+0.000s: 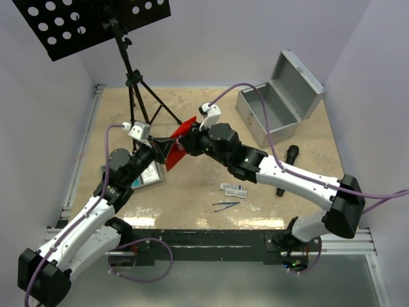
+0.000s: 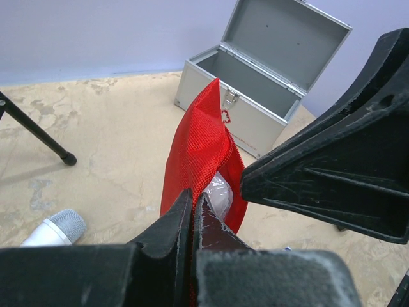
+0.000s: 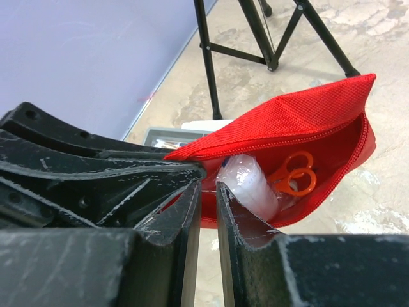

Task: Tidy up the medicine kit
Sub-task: Place the medical item at the medicine pouch.

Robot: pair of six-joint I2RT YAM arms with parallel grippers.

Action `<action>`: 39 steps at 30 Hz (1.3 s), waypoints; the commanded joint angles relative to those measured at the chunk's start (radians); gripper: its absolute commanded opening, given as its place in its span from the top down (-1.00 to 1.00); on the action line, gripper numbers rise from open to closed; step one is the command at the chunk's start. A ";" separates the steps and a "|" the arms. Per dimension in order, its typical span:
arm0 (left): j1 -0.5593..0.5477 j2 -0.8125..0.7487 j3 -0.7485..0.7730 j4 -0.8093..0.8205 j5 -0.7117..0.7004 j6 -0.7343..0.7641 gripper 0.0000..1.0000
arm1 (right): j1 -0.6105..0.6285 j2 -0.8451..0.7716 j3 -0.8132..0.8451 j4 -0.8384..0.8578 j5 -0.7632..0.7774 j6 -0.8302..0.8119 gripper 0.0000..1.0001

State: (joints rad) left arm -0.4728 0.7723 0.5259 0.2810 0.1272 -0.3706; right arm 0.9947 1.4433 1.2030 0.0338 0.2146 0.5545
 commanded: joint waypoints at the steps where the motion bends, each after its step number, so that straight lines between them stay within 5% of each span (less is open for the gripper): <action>1: -0.004 0.001 0.016 0.041 0.012 0.010 1.00 | 0.010 -0.006 0.015 0.019 -0.050 -0.037 0.58; 28: -0.004 -0.051 0.006 0.021 0.029 0.006 1.00 | -0.070 0.092 0.099 -0.135 0.147 0.005 0.56; 39: -0.004 -0.036 0.005 0.014 0.008 0.004 1.00 | -0.084 -0.003 0.056 -0.091 0.069 -0.002 -0.11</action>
State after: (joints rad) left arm -0.4728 0.7383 0.5255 0.2604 0.1516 -0.3744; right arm 0.9154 1.5494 1.2739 -0.1040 0.3145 0.5552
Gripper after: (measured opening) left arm 0.030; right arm 0.524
